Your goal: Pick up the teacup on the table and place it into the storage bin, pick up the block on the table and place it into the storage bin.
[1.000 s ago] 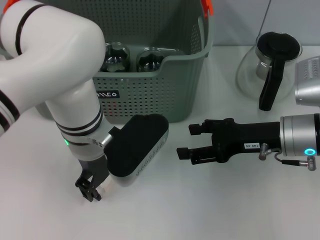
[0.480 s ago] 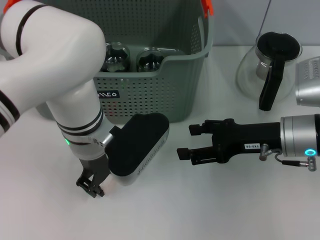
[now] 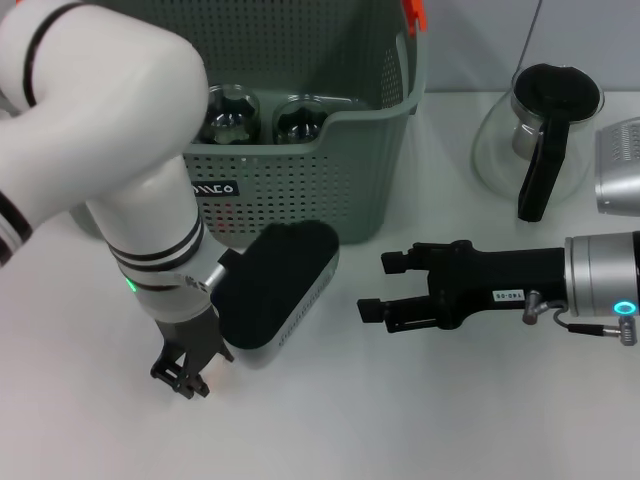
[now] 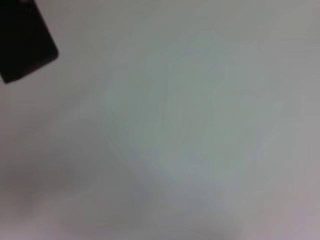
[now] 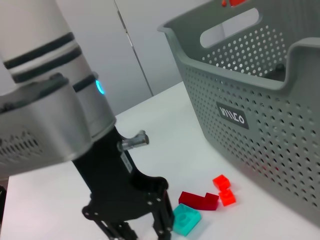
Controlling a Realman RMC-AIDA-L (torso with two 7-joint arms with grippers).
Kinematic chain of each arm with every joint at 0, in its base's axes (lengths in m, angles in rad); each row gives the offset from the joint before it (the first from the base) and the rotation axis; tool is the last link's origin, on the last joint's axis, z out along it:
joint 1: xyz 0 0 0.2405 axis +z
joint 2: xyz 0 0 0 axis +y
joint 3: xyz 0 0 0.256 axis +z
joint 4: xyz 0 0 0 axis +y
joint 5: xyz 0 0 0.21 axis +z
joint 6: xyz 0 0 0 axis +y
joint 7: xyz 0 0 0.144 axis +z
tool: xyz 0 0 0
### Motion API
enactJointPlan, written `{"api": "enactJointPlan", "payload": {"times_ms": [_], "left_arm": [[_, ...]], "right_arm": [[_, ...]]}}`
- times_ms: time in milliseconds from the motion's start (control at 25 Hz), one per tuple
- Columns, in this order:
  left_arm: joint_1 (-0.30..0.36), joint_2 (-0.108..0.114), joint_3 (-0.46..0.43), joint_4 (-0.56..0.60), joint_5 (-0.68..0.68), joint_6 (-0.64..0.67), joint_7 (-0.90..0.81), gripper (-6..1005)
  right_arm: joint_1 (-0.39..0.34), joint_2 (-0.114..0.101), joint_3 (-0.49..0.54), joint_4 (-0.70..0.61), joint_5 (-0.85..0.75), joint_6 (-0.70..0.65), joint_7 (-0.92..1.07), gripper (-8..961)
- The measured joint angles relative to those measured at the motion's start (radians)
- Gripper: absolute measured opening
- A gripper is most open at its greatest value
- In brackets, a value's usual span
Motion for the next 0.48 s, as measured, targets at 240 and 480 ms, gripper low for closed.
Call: {"api": "enactJointPlan", "payload": {"times_ms": [240,480], "left_arm": [[0.031,-0.001,-0.168,0.140,-0.126,0.185,-0.066,425],[0.046,0.004,-0.587,0.215,-0.404,0.330,-0.169,430]], "right_arm": [[-0.003,-0.008,0.000,-0.003,-0.002,-0.001,-0.002,914],[-0.007,-0.022,0.000,-0.004,-0.005,-0.002,-0.002,914]]}}
